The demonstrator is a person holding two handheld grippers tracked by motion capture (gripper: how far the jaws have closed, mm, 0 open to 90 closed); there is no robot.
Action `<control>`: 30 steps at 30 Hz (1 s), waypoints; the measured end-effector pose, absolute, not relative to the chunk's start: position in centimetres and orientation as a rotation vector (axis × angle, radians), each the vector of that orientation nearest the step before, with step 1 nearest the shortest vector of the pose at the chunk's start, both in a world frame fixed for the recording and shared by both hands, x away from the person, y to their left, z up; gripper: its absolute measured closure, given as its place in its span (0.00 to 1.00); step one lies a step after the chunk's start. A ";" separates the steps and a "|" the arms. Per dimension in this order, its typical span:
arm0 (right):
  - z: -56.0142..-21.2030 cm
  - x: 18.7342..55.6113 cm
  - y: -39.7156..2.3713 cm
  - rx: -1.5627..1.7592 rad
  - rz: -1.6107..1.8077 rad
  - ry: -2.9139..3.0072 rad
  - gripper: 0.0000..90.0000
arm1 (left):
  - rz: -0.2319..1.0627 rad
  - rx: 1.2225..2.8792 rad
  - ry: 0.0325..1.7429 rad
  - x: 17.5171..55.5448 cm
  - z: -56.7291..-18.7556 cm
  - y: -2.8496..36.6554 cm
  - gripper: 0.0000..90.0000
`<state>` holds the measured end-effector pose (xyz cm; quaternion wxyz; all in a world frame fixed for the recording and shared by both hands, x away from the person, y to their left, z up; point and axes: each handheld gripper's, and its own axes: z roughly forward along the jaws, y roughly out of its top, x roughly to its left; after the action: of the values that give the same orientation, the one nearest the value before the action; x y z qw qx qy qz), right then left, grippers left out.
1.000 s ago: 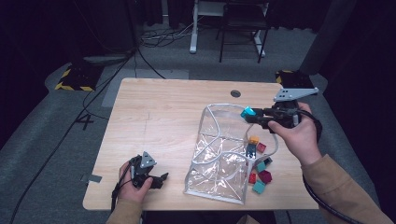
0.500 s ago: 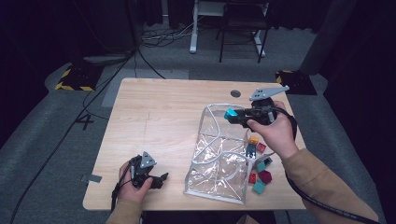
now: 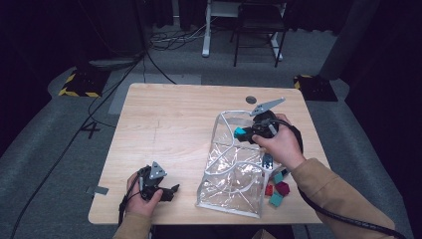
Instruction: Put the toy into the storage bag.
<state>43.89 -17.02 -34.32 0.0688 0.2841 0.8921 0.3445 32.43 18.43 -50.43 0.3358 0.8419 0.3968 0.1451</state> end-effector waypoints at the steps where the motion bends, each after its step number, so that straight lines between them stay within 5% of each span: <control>1: -34.5 43.9 -16.9 0.859 1.022 2.700 0.75 | 0.378 2.196 1.035 32.4 -50.4 18.4 0.14; 12: -35.8 44.0 -16.3 0.877 0.902 2.795 0.75 | 0.379 2.196 1.035 32.4 -50.4 18.4 0.14; 17: -35.9 44.1 -16.3 0.900 0.946 2.771 0.54 | 0.379 2.196 1.035 32.4 -50.4 18.4 0.14; 30: -31.6 42.7 -18.2 0.856 1.144 2.630 0.50 | 0.379 2.196 1.035 32.4 -50.4 18.4 0.14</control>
<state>42.73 -18.17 -31.61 0.0742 0.2853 0.8763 0.3810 32.43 18.43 -50.43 0.3357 0.8420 0.3967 0.1451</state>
